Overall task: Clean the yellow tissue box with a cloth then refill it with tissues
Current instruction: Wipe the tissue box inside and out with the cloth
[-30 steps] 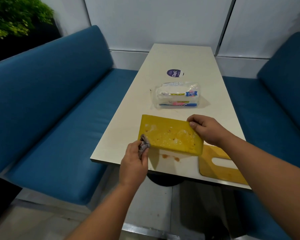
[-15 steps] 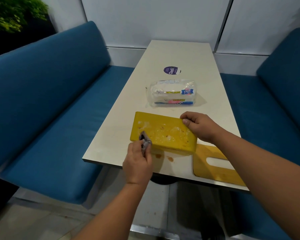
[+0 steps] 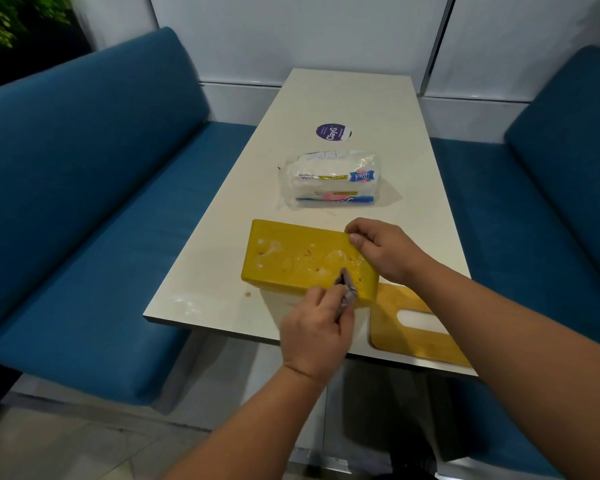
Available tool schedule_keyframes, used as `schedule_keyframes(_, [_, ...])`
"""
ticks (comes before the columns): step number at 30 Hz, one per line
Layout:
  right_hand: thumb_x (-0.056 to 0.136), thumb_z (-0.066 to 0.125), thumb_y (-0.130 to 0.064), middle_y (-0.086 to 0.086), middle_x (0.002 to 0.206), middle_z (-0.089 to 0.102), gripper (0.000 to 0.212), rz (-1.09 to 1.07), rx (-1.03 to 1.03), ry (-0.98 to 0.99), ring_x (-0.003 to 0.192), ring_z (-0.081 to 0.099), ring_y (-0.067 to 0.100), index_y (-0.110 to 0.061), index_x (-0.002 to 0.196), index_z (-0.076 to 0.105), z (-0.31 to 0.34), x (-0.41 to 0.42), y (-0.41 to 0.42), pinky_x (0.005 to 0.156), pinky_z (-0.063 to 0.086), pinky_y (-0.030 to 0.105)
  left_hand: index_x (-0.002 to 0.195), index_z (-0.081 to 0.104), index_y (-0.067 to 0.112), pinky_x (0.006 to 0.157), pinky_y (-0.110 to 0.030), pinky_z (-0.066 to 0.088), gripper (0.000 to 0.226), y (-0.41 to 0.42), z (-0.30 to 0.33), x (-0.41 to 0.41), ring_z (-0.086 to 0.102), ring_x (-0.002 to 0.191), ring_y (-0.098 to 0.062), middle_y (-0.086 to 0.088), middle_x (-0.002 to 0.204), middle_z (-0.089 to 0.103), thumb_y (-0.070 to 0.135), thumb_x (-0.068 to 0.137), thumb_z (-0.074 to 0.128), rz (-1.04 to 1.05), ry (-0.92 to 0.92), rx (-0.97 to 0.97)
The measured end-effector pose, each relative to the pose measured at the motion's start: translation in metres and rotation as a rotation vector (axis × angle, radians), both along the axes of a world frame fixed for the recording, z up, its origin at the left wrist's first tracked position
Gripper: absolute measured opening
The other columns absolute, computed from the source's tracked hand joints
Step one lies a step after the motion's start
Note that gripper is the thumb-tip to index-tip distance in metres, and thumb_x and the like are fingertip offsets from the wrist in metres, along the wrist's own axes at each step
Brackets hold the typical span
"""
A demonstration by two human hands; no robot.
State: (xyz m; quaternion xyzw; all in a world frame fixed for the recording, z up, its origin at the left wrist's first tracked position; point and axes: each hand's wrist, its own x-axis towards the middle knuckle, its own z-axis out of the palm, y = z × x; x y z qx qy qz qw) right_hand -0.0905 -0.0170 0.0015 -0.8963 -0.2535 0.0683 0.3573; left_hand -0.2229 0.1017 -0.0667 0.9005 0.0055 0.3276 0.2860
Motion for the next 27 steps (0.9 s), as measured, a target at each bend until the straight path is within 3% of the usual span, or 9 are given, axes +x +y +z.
schedule_keyframes(9, [0.100, 0.048, -0.020, -0.001, 0.103, 0.061, 0.021, 0.008, -0.006, -0.018, 0.097, 0.054, 0.018, -0.014, 0.114, 0.062, 0.001, -0.002, 0.000, 0.084, 0.045, 0.032, 0.102, 0.071, 0.022, 0.047, -0.024, 0.043, 0.022, 0.011, 0.002, -0.001, 0.057, 0.059, -0.018, 0.003, 0.081, 0.064, 0.037, 0.089, 0.059, 0.023, 0.003, 0.031])
schedule_keyframes(14, [0.099, 0.048, -0.019, 0.004, 0.107, 0.065, 0.021, 0.020, -0.020, -0.024, 0.098, 0.056, 0.020, -0.013, 0.113, 0.062, 0.002, -0.003, 0.000, 0.086, 0.046, 0.034, 0.096, 0.071, 0.025, 0.047, -0.019, 0.027, 0.017, -0.018, 0.009, 0.006, 0.049, 0.050, -0.017, 0.003, 0.071, 0.058, 0.037, 0.089, 0.060, -0.061, 0.023, 0.141])
schedule_keyframes(20, [0.100, 0.048, -0.022, -0.004, 0.104, 0.059, 0.022, 0.008, -0.005, -0.009, 0.098, 0.053, 0.015, -0.016, 0.115, 0.062, 0.002, -0.004, -0.001, 0.085, 0.044, 0.029, 0.097, 0.071, 0.023, 0.044, -0.029, 0.048, 0.020, 0.023, 0.008, -0.003, 0.058, 0.058, -0.019, 0.004, 0.080, 0.064, 0.038, 0.087, 0.062, 0.069, 0.062, 0.027])
schedule_keyframes(25, [0.099, 0.049, -0.021, 0.001, 0.112, 0.063, 0.023, 0.018, -0.013, -0.014, 0.101, 0.054, 0.015, -0.015, 0.116, 0.062, 0.002, -0.005, -0.001, 0.087, 0.045, 0.030, 0.095, 0.071, 0.025, 0.043, -0.028, 0.047, 0.020, 0.003, 0.020, 0.000, 0.057, 0.057, -0.018, 0.005, 0.079, 0.064, 0.040, 0.088, 0.060, -0.007, 0.098, 0.062])
schedule_keyframes(27, [0.100, 0.048, -0.023, -0.002, 0.112, 0.062, 0.023, 0.014, -0.015, 0.009, 0.101, 0.052, 0.014, -0.017, 0.118, 0.062, 0.002, -0.003, -0.001, 0.086, 0.043, 0.029, 0.095, 0.071, 0.027, 0.046, -0.026, 0.046, 0.020, 0.023, 0.020, -0.003, 0.058, 0.059, -0.017, 0.006, 0.080, 0.064, 0.042, 0.088, 0.060, 0.051, 0.134, 0.042])
